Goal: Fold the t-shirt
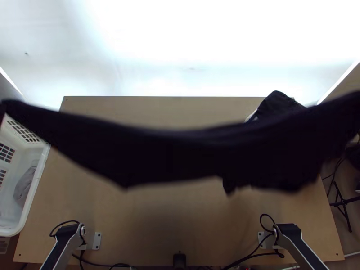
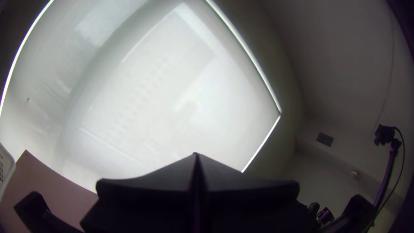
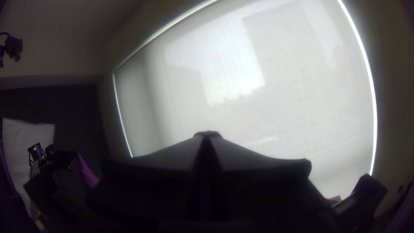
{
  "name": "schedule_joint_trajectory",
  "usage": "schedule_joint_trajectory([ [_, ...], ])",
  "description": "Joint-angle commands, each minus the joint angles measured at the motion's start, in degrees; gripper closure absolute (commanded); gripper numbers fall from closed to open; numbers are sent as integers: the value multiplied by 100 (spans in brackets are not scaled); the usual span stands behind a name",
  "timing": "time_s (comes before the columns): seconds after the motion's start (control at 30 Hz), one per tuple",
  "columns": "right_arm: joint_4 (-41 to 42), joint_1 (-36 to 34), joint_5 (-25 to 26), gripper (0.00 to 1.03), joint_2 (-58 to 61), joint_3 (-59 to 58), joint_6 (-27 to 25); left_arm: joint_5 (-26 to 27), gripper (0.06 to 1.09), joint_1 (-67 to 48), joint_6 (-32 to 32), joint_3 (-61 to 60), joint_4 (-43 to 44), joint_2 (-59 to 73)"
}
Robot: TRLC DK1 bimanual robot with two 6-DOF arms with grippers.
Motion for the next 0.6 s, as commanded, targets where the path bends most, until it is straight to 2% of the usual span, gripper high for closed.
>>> schedule_joint_trajectory([
  [0.0,-757,143,1,100,-544,-607,70,0,105,-58,-15,-832,-140,-721],
  [0.17,-871,266,-8,100,-614,-1688,176,35,105,-67,12,-1570,-140,-765],
  [0.3,-801,319,-157,100,-685,-3147,229,150,105,-102,152,-2845,-70,-870],
  [0.43,-212,310,-236,100,-614,-4255,158,150,105,-67,249,-4102,546,-642],
  [0.57,500,292,-385,100,-17,-4800,44,159,105,-102,258,-4875,1363,96],
])
